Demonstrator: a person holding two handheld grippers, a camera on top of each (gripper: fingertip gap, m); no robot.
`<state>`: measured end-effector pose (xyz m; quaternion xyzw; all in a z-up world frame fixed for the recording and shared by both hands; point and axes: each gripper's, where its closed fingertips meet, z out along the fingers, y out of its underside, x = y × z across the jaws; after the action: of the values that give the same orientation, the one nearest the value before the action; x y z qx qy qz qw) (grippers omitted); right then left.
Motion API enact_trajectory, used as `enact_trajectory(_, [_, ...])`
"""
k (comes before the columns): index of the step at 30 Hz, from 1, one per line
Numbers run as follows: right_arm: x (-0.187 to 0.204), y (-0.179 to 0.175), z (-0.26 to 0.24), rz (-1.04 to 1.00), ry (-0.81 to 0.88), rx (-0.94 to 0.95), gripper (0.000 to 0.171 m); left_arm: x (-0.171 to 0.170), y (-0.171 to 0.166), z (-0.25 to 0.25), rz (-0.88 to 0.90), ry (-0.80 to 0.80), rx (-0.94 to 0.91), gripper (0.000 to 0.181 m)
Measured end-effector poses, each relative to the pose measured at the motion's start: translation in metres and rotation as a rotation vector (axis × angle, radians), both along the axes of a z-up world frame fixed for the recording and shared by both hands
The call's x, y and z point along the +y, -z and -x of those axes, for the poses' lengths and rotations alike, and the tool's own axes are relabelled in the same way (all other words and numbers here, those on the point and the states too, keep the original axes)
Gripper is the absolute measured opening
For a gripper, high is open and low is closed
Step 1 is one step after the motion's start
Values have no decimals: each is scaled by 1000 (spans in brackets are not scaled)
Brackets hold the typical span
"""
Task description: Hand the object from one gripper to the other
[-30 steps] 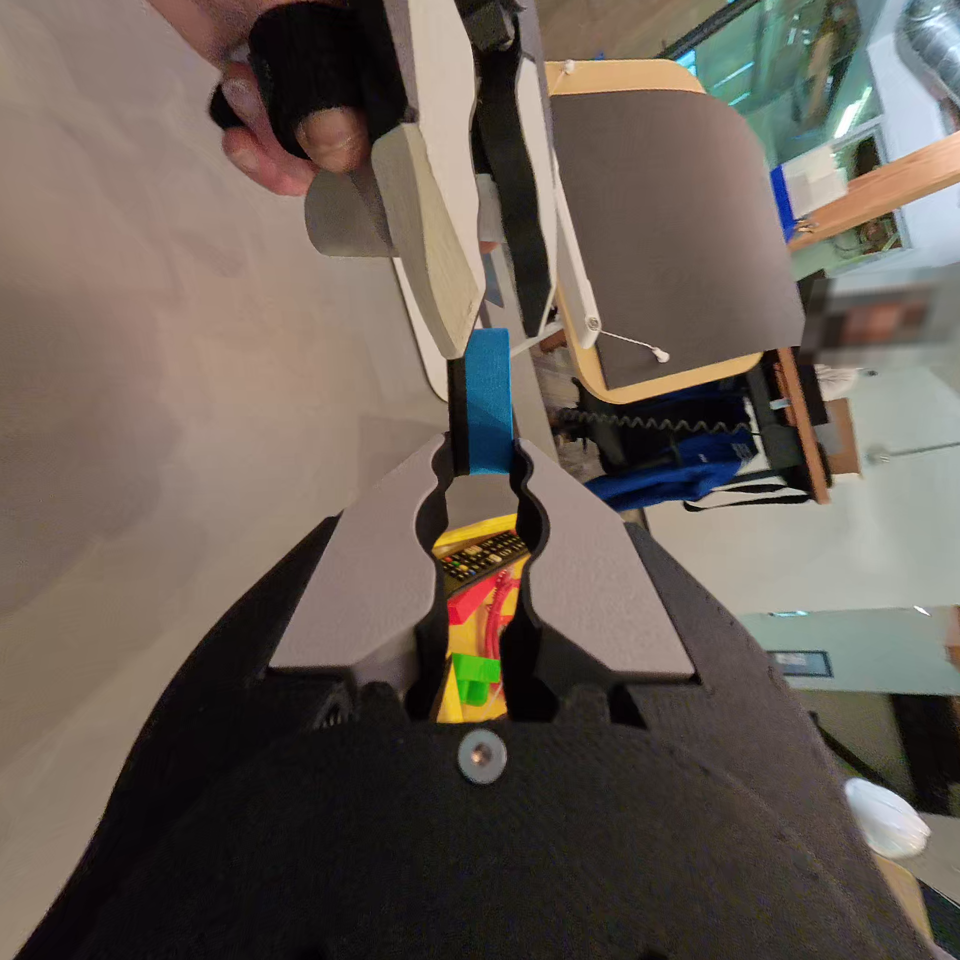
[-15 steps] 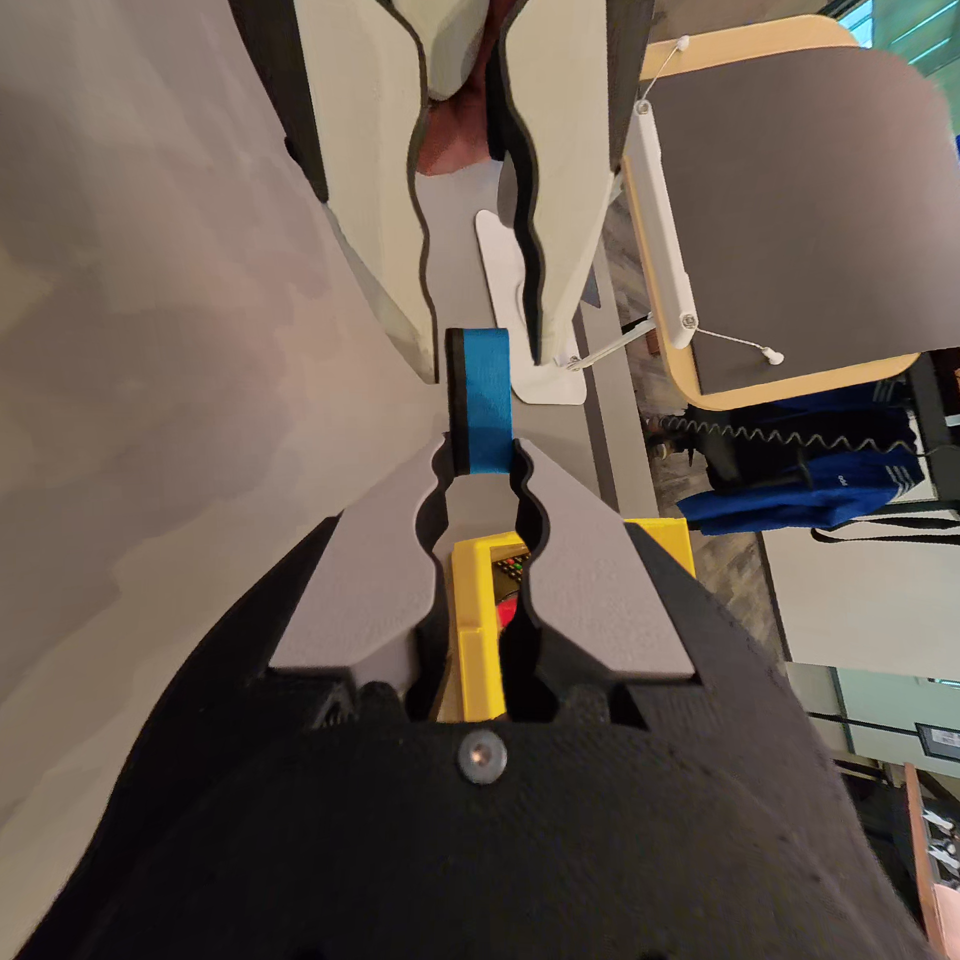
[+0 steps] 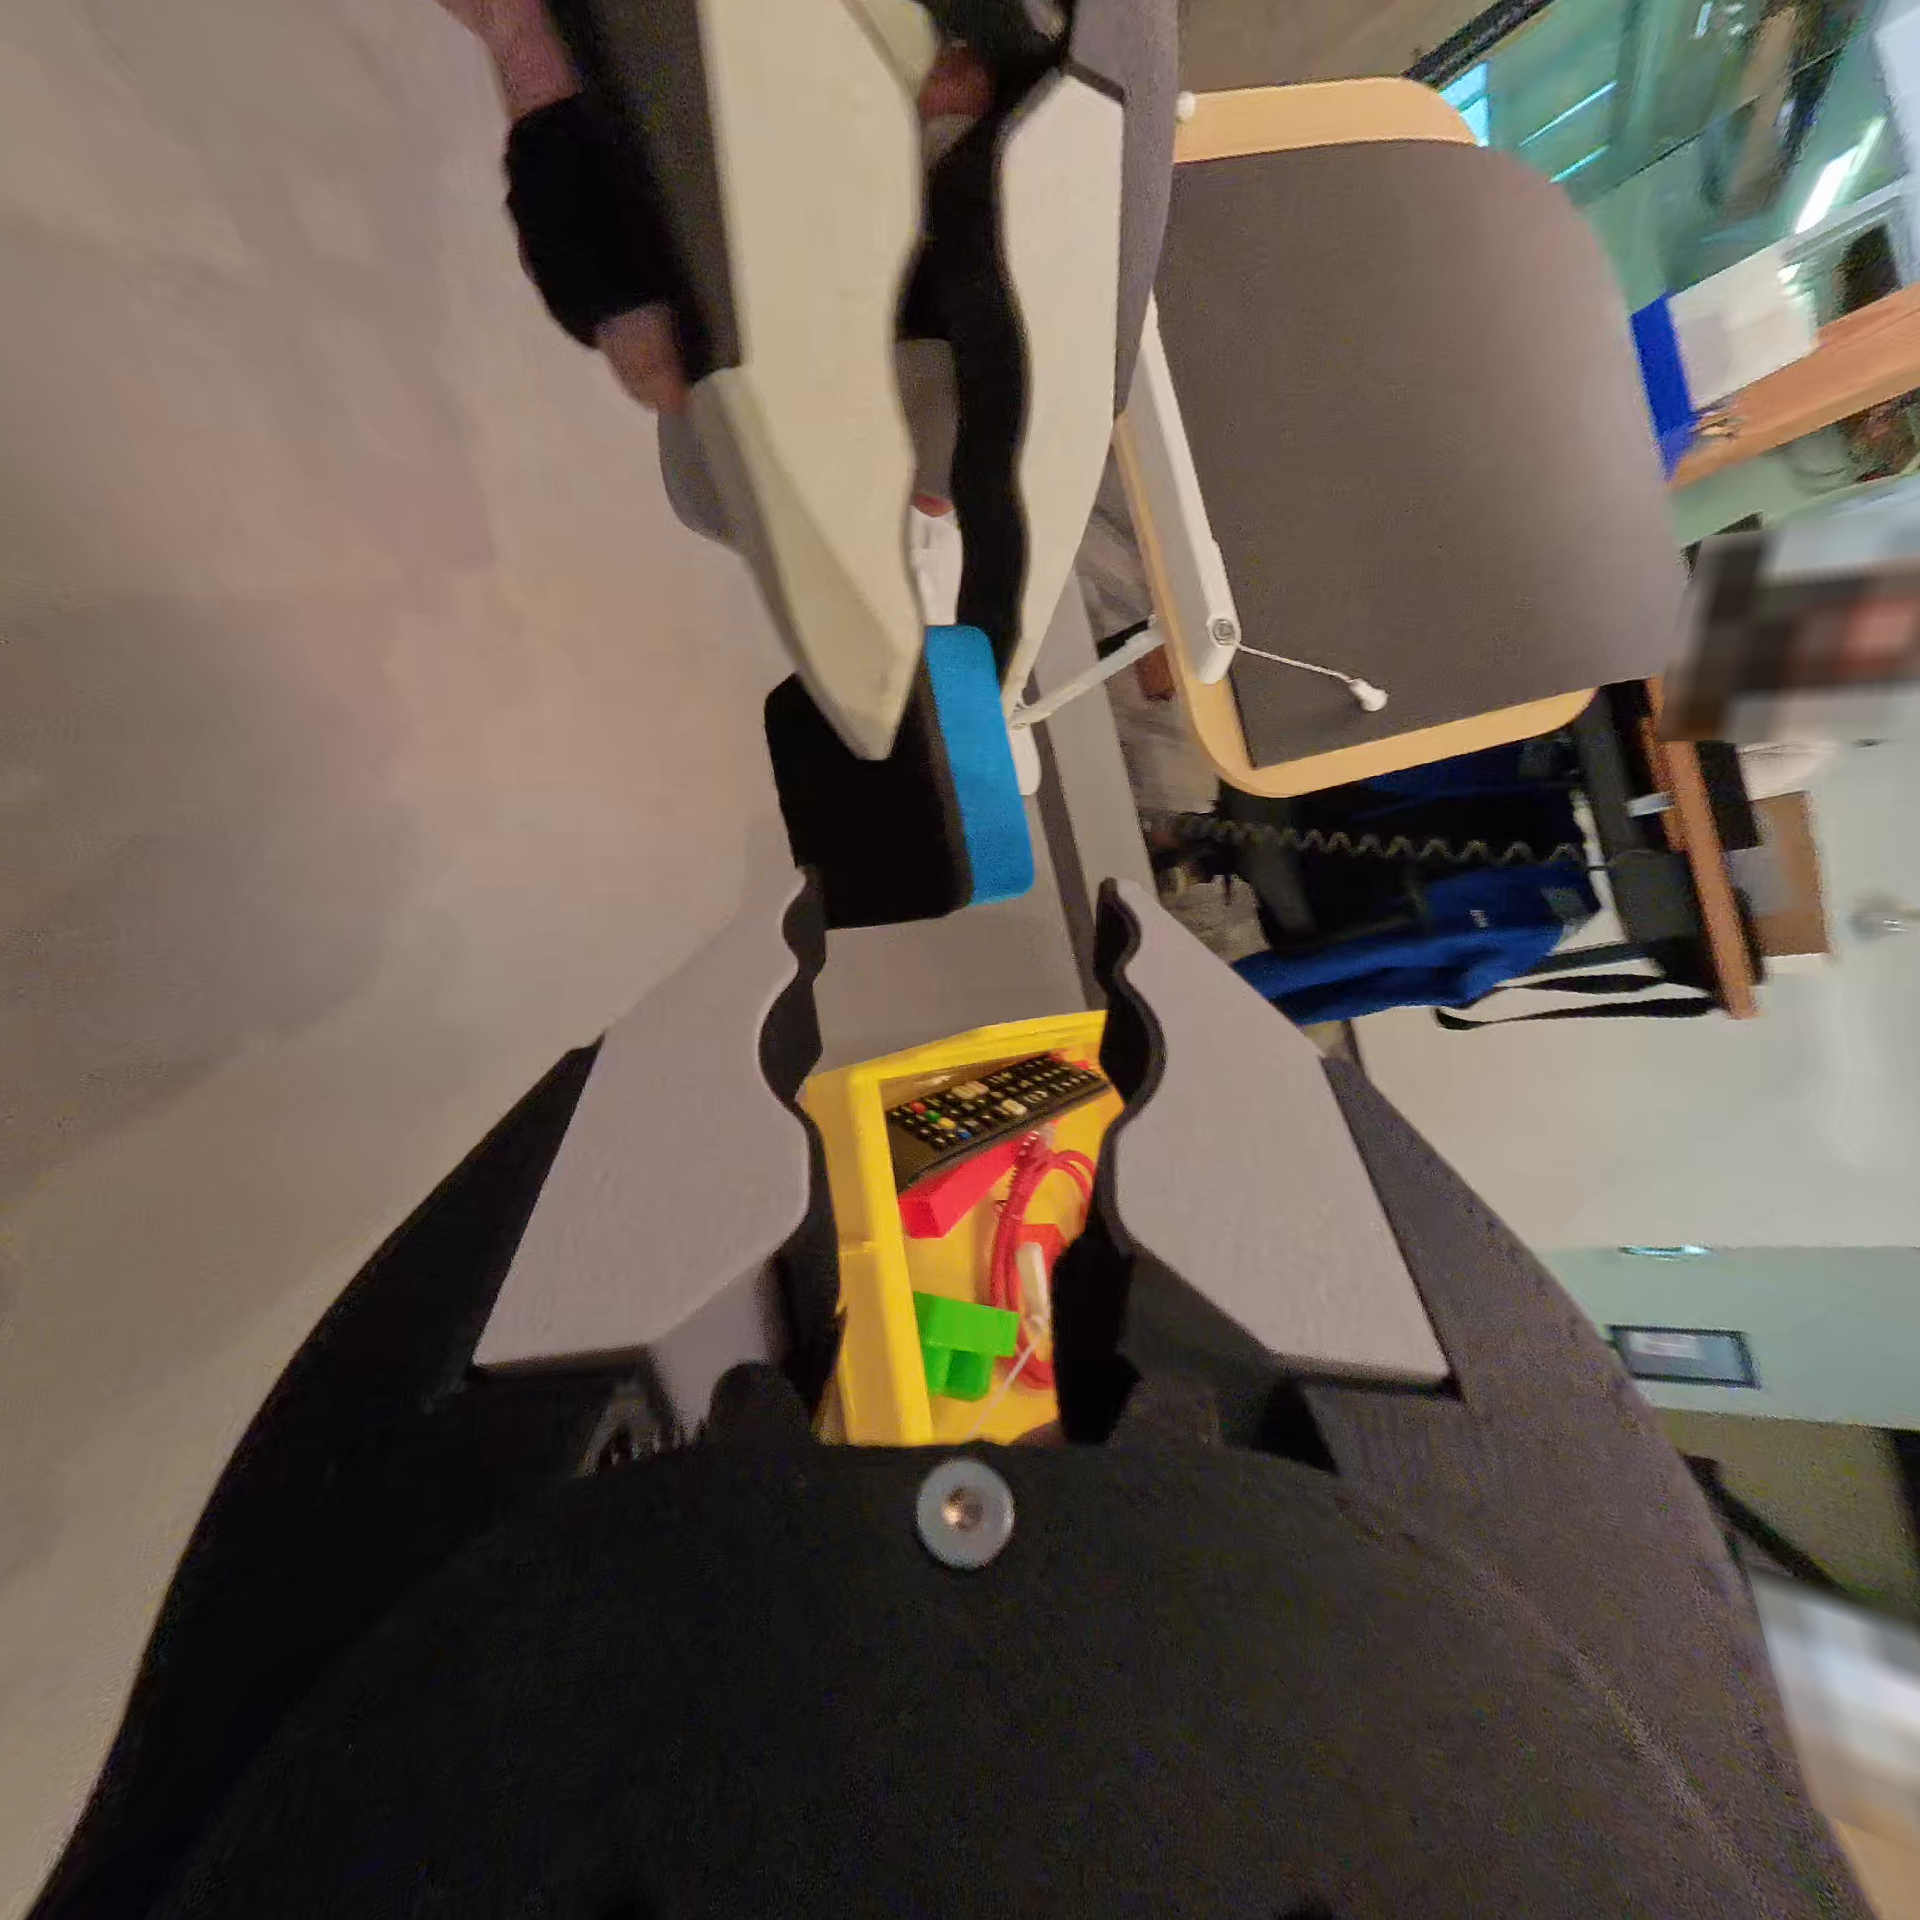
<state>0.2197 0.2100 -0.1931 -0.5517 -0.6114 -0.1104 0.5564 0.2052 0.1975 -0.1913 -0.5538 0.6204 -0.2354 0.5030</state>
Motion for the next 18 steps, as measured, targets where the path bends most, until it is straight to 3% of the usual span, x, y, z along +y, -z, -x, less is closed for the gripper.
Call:
enact_trajectory(5, [1, 2, 0, -165, 61, -38, 67, 11, -10, 2, 438, -20, -155, 21])
enact_trajectory(11, [3, 2, 3, -339, 142, -46, 69, 12, -12, -2, 816, 18, -228, 21])
enact_trajectory(18, [2, 0, 0, -490, 137, -47, 43, 14, -11, -4, 1054, 18, -302, 24])
